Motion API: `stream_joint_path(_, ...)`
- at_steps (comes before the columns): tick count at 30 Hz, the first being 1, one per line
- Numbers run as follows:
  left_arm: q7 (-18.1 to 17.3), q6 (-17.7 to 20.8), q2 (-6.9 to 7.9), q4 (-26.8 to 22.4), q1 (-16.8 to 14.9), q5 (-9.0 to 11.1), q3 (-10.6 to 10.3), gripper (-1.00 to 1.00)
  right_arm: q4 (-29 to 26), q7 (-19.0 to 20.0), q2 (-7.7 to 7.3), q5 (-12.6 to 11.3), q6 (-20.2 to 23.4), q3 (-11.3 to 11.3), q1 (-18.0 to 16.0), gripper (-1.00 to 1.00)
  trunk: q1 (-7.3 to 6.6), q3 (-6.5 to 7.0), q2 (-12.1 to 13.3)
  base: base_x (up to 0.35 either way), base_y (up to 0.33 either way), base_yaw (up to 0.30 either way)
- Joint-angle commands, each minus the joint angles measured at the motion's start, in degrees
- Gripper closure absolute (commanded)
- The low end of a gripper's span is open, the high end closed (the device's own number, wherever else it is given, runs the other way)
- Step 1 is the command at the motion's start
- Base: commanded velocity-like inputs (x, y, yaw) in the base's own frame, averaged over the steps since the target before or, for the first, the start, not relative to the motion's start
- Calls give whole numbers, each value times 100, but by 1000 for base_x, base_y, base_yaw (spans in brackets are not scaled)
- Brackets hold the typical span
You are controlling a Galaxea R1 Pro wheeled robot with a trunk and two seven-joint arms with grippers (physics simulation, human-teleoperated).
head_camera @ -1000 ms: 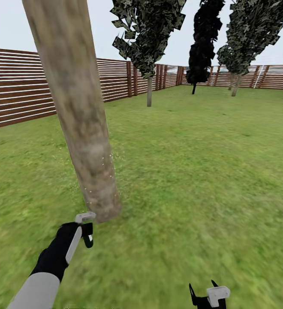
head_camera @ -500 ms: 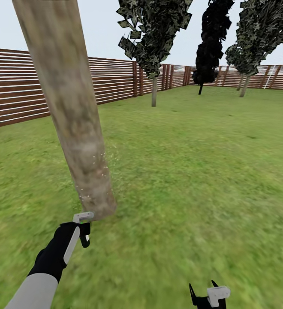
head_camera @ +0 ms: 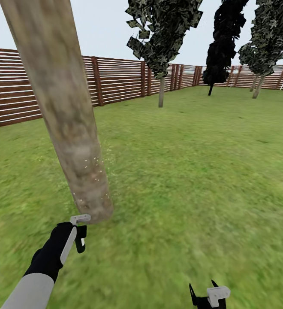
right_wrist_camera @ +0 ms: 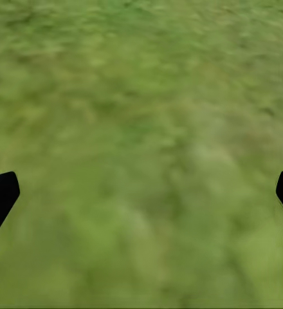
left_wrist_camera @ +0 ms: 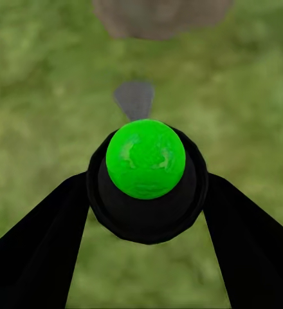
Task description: In the garden, pick up the pesticide atomizer on the floor and spray pesticide onto both trees until each tree trunk is fully covered.
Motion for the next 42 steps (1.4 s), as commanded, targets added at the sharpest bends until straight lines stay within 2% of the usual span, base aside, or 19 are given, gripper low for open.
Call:
stream_joint_path(1, 2, -2, 3, 4, 15, 1, 3, 100, 0, 0, 0, 0, 0, -2, 0, -100, 0, 0, 0, 190, -229, 250)
stream_joint_path(17, 42, -41, -45, -53, 33, 6, 2, 100, -2, 0, 0, 0, 0, -6, -1, -100, 0, 0, 0, 23, -269, 263)
stream_joint_path(21, 48, -80, -36, -54, 33, 5, -3, 100, -9, -1, 0, 8, 0, -1, -3, -100, 0, 0, 0, 0, -227, 30)
stream_joint_path(28, 25, -129, 17, -69, -26, 15, 19, 100, -9, 0, 0, 0, 0, 0, -1, -100, 0, 0, 0, 0, -7, 14)
stream_joint_path(32, -15, -130, -77, -356, -28, 24, 11, 100, -5, 0, 0, 0, 0, 0, -2, -100, 0, 0, 0, 0, 0, 255)
stream_joint_path(36, -34, -115, 13, -620, -35, 12, 33, 100, 0, 0, 0, 0, 0, -8, -3, -100, 0, 0, 0, 0, 0, 86)
stream_joint_path(38, -25, -87, -22, -705, -82, 17, 15, 100, 0, 0, 0, 0, 0, -8, -2, -100, 0, 0, 0, 0, 0, 6)
stream_joint_path(39, -20, -52, -81, -817, -127, 22, -26, 100, 0, 0, 0, 0, 0, -8, -3, -100, 0, 0, 0, 0, 0, 2)
stream_joint_path(40, 8, -20, -188, -929, -197, 23, -325, 100, 0, 0, 0, 0, 0, -8, -3, -100, 0, 0, 0, 0, 0, 0)
stream_joint_path(42, 28, 29, -309, -980, -325, 11, -644, 100, 0, 0, 0, 0, 0, -8, -1, -100, 0, 0, 0, 0, 0, 0)
